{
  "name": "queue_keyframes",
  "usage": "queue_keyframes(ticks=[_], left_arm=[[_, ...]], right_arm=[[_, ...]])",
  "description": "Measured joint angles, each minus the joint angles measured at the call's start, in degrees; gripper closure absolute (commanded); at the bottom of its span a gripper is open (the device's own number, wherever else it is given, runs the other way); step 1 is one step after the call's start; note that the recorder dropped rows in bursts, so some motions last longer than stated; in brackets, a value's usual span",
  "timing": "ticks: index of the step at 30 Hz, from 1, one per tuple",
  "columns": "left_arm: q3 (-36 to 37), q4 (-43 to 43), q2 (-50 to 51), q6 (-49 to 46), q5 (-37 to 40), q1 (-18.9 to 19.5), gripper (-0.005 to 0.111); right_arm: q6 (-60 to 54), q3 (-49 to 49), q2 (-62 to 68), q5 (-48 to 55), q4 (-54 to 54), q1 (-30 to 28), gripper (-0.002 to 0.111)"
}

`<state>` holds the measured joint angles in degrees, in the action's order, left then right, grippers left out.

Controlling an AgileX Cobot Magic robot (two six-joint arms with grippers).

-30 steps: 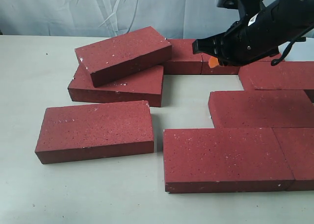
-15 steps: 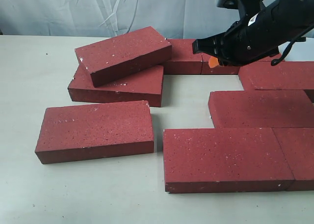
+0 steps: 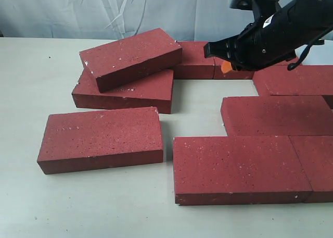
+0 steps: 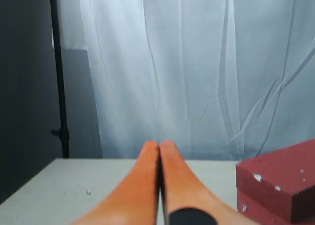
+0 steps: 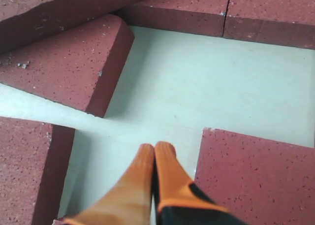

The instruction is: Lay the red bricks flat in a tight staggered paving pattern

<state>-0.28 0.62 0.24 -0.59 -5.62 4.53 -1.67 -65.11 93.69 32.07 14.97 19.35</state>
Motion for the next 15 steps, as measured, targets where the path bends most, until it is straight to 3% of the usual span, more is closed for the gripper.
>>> queue_keyframes(ticks=[4,15], left_arm=[[0.0,0.0,0.0,0.0,-4.1,0.0,0.107],[0.0,-0.1,0.0,0.0,-5.2,0.0,0.107]], right_arm=[[0.0,0.0,0.0,1.1,-0.4,0.0,0.109],[0.0,0.0,0.0,1.2,-0.7,0.0,0.109]])
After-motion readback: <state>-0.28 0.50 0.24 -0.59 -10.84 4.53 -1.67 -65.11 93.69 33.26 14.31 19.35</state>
